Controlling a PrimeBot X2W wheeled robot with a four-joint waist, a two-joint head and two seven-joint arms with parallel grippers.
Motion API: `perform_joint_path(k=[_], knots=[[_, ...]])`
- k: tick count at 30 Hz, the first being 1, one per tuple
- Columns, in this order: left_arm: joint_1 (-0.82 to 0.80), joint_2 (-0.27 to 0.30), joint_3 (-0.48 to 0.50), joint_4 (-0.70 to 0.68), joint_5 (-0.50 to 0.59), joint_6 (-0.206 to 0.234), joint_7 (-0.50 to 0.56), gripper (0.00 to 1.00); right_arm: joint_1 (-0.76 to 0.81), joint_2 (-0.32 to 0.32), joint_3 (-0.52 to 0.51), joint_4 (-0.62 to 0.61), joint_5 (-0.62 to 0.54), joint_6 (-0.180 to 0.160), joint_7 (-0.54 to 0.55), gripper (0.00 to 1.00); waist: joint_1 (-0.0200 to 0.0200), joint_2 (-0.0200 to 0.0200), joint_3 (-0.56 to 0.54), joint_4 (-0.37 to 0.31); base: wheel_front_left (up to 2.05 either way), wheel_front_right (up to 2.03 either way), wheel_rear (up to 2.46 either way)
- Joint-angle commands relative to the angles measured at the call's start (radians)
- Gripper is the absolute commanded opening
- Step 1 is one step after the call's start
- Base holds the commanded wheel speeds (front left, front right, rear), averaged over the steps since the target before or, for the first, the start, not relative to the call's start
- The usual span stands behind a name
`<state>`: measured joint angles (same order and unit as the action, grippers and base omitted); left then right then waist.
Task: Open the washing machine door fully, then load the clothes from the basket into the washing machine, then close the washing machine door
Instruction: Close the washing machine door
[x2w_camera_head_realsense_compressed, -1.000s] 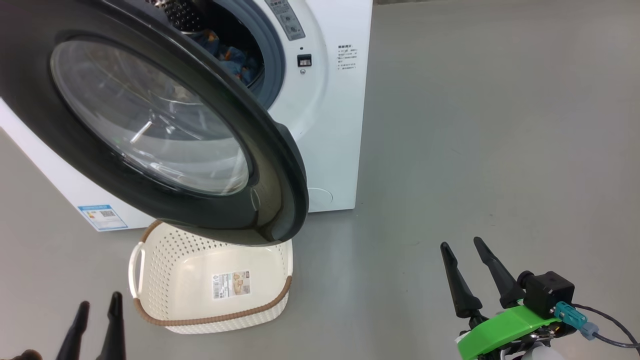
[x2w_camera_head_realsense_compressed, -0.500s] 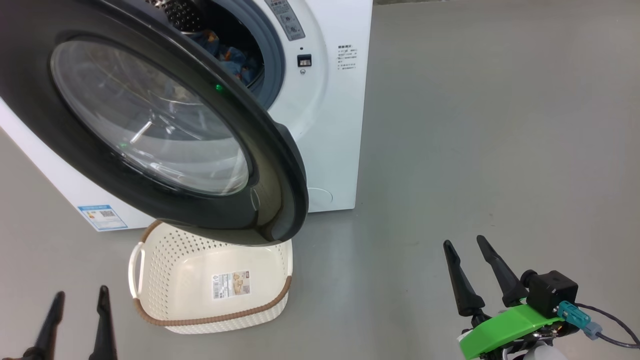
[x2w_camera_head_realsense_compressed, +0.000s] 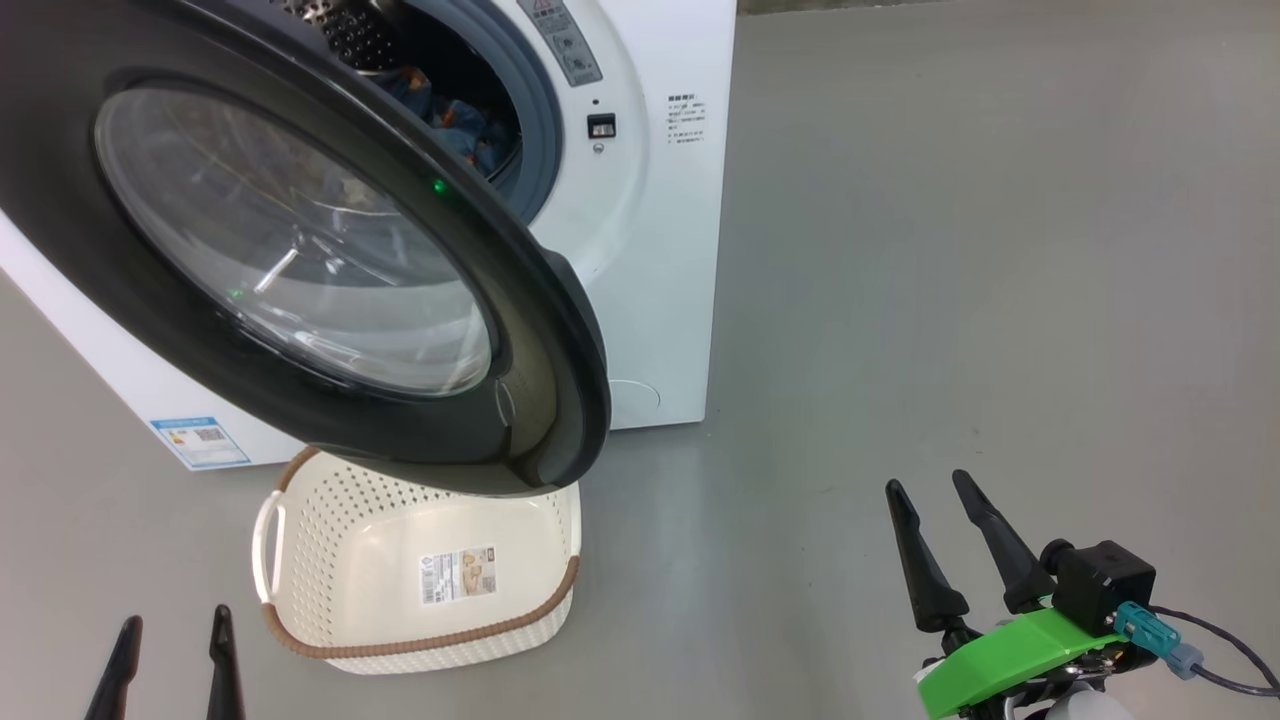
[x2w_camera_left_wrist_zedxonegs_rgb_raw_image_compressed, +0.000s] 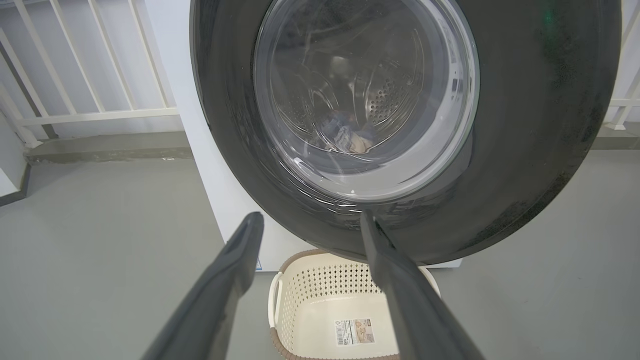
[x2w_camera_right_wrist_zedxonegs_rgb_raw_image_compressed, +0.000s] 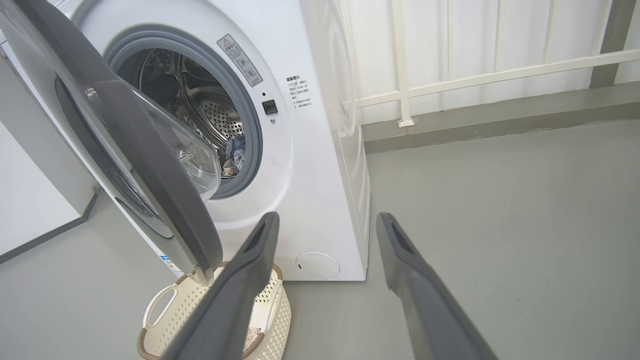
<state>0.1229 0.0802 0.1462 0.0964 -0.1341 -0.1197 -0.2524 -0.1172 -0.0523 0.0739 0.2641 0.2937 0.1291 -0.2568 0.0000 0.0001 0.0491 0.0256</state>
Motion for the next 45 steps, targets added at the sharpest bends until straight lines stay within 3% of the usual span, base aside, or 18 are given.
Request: perform_joint_path(k=[1, 21, 22, 24, 31, 39, 45], knots=[[-0.015, 0.008, 0.039, -0.018, 0.009, -0.005, -0.009, 1.00, 0.001, 0.002, 0.024, -0.023, -0.007, 0.002, -0.005, 1.00, 0.0000, -0.0001, -0.002, -0.001, 0.00, 0.00, 0.00], [-0.001, -0.010, 0.034, -0.015, 0.012, -0.011, -0.009, 1.00, 0.010, 0.002, 0.032, -0.010, -0.004, 0.002, -0.005, 1.00, 0.0000, -0.0001, -0.027, -0.003, 0.00, 0.00, 0.00], [-0.001, -0.010, 0.033, -0.017, 0.011, -0.011, -0.009, 1.00, 0.010, 0.002, 0.032, -0.009, -0.003, 0.002, -0.005, 0.86, 0.0000, -0.0001, -0.028, -0.003, 0.00, 0.00, 0.00], [-0.001, -0.009, 0.029, -0.016, 0.009, -0.011, -0.009, 1.00, 0.011, 0.002, 0.031, -0.008, -0.001, 0.002, -0.005, 0.00, 0.0000, -0.0001, -0.028, -0.002, 0.00, 0.00, 0.00], [-0.001, -0.005, 0.021, -0.012, -0.001, -0.011, -0.009, 1.00, 0.004, 0.002, 0.029, -0.077, 0.039, 0.002, -0.005, 0.00, 0.0000, -0.0001, -0.024, 0.000, 0.00, 0.00, 0.00], [-0.017, -0.002, 0.014, -0.009, -0.019, -0.011, -0.009, 1.00, -0.036, 0.002, 0.124, -0.428, 0.030, 0.002, -0.005, 0.00, 0.0000, -0.0001, 0.006, 0.015, 0.00, 0.00, 0.00], [-0.027, -0.005, -0.009, -0.003, -0.029, -0.011, -0.009, 1.00, -0.084, 0.002, 0.258, -0.544, -0.019, 0.002, -0.005, 0.00, 0.0000, -0.0001, 0.022, 0.048, 0.00, 0.00, 0.00]])
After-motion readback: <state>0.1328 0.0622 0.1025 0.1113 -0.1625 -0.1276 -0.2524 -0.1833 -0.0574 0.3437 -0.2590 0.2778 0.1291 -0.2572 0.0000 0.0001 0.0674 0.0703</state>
